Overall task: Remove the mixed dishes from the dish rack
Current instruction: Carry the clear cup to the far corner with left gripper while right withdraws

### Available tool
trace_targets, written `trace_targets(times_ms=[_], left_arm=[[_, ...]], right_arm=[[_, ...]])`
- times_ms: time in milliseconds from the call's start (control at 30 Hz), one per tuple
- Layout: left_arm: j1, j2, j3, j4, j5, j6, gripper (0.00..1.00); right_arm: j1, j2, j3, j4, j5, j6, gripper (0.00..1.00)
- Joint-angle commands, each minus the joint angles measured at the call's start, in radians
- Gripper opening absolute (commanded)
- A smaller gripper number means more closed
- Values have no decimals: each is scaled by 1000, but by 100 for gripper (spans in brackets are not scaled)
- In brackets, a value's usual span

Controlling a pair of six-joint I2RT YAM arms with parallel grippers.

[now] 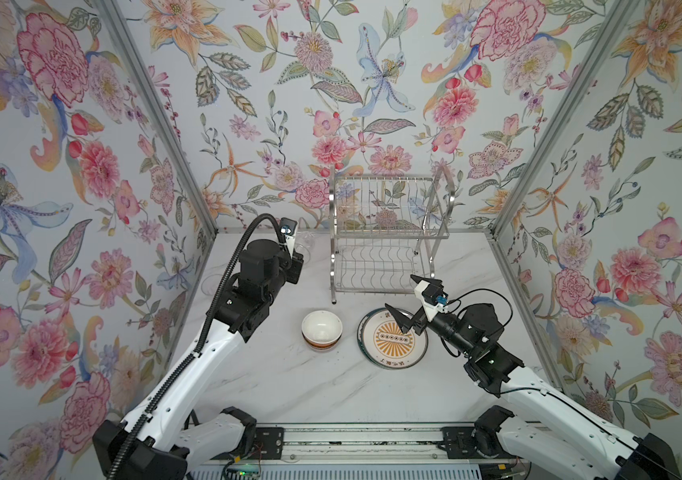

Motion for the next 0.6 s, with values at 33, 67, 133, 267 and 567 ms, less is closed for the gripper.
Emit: trace_targets(times_ms=[33, 67, 133, 267, 567], left_arm=[[63, 125, 137, -351, 47, 96, 0], [80, 161, 168, -390, 49, 104, 0], [120, 244, 228, -483, 56, 127, 0], [161, 427, 325, -610, 38, 186, 0], [211, 710, 541, -690, 88, 213, 0]], right_arm=[[9, 4, 38, -36, 21, 10, 99], [10, 6, 43, -44, 19, 16, 99], [14, 9, 50, -57, 10, 28, 99], [20, 22, 54, -57, -25, 45, 99], [77, 52, 87, -145, -76, 40, 99]])
